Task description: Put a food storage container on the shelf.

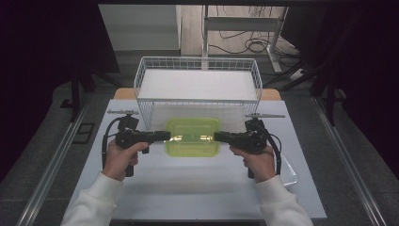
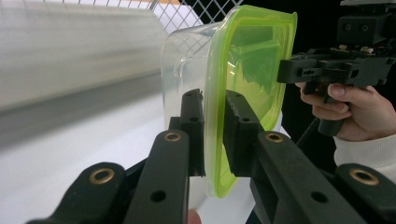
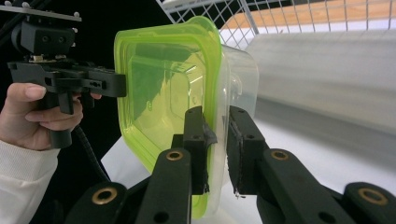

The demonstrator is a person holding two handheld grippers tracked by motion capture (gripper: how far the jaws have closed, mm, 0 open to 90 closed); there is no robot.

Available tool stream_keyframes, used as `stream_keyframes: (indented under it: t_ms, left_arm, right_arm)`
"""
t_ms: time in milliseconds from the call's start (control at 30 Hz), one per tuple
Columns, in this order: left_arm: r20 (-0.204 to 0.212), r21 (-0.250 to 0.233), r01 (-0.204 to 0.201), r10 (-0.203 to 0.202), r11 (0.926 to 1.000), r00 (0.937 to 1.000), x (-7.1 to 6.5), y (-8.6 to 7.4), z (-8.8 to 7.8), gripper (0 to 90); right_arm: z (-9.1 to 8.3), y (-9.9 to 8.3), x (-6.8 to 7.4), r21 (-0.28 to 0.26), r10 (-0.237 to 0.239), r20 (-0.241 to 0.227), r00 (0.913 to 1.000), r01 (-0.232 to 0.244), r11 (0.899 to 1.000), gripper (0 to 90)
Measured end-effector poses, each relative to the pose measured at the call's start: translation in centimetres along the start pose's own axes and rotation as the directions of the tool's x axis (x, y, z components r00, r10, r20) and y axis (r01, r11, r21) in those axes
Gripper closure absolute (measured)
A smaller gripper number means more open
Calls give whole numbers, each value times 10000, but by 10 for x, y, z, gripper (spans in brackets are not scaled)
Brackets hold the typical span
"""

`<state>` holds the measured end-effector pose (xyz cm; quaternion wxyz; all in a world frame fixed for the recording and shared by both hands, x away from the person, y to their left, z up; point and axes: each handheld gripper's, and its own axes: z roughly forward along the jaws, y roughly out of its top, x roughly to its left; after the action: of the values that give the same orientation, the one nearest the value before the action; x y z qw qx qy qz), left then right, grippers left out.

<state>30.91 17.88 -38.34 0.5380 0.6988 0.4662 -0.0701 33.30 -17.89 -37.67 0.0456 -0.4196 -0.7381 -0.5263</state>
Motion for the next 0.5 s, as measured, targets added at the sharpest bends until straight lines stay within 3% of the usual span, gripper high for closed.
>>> stream_keyframes:
  t_ms: [500]
  left_arm:
    - [-32,-286,-326,325,9991,9995,-14,49,-9,802]
  right_arm:
    - [-12,50,6,-306,-341,-11,9994,340,9990,785]
